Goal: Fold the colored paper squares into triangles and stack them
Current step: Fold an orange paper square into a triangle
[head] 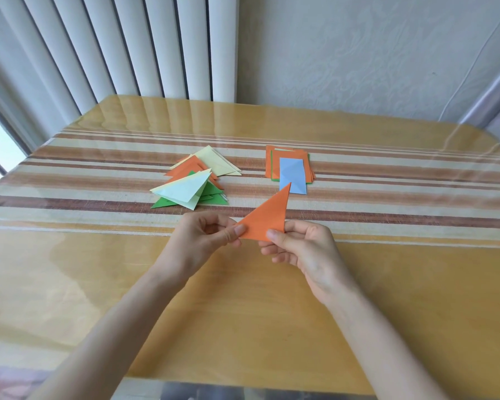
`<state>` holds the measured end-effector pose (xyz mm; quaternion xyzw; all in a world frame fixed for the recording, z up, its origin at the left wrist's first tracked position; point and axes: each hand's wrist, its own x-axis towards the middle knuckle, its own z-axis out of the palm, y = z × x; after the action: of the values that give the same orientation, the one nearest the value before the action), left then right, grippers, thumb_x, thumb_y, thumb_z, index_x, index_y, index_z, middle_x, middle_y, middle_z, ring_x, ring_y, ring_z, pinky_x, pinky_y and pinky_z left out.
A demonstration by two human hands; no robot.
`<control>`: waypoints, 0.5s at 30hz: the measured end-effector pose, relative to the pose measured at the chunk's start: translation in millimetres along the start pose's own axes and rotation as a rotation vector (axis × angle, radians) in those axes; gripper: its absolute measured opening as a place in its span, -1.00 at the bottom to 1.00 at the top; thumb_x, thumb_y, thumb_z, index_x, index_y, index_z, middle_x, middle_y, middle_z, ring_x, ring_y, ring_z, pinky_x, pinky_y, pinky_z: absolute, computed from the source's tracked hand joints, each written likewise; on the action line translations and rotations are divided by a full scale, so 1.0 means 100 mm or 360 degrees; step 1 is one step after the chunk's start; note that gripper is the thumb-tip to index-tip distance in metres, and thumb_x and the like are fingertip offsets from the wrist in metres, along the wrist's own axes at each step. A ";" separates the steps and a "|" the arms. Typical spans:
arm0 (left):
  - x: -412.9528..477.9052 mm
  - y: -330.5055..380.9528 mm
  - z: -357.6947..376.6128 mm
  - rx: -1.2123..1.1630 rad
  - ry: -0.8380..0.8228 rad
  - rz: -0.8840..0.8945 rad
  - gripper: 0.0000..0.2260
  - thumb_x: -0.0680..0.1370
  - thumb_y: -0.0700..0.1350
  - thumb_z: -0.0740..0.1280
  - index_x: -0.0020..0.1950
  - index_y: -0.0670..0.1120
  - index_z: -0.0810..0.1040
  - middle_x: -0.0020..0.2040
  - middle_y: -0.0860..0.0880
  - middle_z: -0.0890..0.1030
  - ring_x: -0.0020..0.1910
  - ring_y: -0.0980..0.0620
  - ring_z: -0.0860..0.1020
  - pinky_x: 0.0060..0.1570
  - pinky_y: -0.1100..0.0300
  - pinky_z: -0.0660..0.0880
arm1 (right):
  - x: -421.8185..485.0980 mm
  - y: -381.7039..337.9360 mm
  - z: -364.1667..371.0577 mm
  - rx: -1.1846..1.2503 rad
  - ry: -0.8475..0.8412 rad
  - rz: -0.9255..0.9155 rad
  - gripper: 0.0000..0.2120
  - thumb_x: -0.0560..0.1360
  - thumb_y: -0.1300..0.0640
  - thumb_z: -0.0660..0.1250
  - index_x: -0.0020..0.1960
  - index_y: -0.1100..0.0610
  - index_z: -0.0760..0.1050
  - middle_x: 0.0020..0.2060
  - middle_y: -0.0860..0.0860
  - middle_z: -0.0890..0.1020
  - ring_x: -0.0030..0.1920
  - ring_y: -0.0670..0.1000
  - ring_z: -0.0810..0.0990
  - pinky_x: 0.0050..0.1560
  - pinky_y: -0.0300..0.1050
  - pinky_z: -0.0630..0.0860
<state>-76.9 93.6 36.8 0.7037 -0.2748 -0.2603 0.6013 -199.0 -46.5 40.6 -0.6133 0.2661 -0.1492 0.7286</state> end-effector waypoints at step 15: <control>0.19 -0.02 -0.94 0.0601 0.0550 0.0132 -0.87 0.50 -0.19 0.42 -0.20 0.02 0.63 -0.32 0.14 0.66 -0.26 0.26 0.60 -0.09 0.24 0.49 | 0.68 -0.10 0.83 -0.0452 0.0008 -0.0256 -0.91 0.49 0.27 0.39 -0.18 0.14 0.54 -0.31 -0.01 0.66 -0.33 -0.15 0.59 -0.30 -0.26 0.48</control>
<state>2.6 146.7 47.9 0.8255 -0.2404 -0.0556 0.5076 -95.6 -18.2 45.7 -0.7292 0.2365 -0.1694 0.6194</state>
